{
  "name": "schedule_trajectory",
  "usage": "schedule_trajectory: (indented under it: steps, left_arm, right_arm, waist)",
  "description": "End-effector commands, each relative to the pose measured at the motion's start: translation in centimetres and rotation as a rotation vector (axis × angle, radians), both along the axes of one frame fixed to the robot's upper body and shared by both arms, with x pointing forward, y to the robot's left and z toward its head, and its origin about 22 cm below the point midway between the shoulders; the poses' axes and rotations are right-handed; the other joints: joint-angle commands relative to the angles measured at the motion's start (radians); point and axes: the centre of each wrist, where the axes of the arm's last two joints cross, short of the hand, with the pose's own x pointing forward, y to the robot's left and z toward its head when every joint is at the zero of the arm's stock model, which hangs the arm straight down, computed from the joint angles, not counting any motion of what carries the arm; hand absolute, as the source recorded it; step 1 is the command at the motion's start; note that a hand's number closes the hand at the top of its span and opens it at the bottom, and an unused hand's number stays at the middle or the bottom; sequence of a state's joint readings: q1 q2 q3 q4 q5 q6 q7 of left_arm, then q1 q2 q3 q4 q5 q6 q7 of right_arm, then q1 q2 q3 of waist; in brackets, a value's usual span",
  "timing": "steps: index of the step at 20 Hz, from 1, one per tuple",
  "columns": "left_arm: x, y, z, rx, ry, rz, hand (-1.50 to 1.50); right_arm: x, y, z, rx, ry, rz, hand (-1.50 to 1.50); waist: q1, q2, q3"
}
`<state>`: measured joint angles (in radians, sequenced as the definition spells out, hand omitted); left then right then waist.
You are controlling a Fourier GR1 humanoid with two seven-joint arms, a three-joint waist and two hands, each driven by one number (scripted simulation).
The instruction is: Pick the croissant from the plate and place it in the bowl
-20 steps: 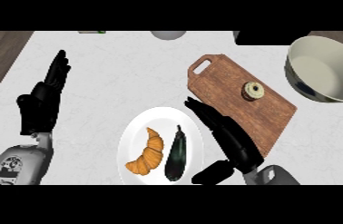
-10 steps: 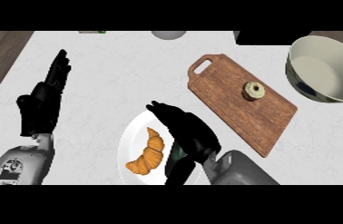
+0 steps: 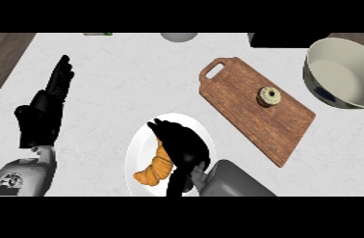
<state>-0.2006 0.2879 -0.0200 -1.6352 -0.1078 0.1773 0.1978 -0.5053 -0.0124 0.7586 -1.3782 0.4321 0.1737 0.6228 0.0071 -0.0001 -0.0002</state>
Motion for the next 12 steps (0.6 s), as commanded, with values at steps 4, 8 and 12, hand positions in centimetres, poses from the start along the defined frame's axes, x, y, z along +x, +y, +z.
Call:
schedule_trajectory:
  steps: [4, 8, 12]
  left_arm:
    - [0.7, 0.2, 1.5, -0.004, 0.002, 0.012, 0.0]
    - [-0.2, 0.4, -0.5, -0.006, 0.002, 0.002, 0.0]
    - [1.8, -0.4, -2.0, -0.012, 0.018, -0.009, 0.0]
  right_arm:
    - [-0.2, 0.3, -3.6, -0.049, 0.019, 0.002, -1.5]
    - [1.2, 0.0, -4.9, -0.029, 0.037, -0.028, -1.5]
    - [-0.7, 1.5, -5.8, -0.033, 0.033, -0.01, -1.5]
  waist:
    - [-0.001, 0.0, 0.0]
    - [0.002, 0.001, 0.0]
    - [0.002, 0.002, 0.0]
